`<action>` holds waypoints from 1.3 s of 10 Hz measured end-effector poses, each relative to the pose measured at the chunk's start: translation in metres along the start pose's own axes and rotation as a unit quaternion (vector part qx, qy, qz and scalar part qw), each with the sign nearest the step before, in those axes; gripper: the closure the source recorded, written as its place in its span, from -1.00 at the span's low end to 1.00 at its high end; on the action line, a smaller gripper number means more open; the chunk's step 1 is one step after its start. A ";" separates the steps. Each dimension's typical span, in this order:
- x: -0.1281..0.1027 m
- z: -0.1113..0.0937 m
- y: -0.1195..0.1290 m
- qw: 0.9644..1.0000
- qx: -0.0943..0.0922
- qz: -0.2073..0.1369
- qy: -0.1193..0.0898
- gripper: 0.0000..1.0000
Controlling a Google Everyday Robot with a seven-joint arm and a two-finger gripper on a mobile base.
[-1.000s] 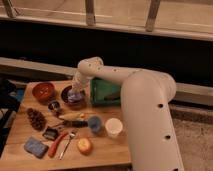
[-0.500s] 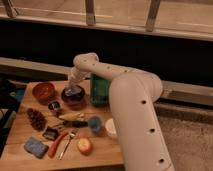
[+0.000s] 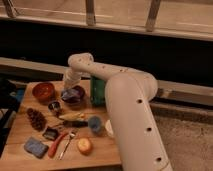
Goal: Wipe purple bowl with towel
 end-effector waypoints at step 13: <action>-0.033 0.023 0.004 1.000 -0.003 -0.007 -0.023 1.00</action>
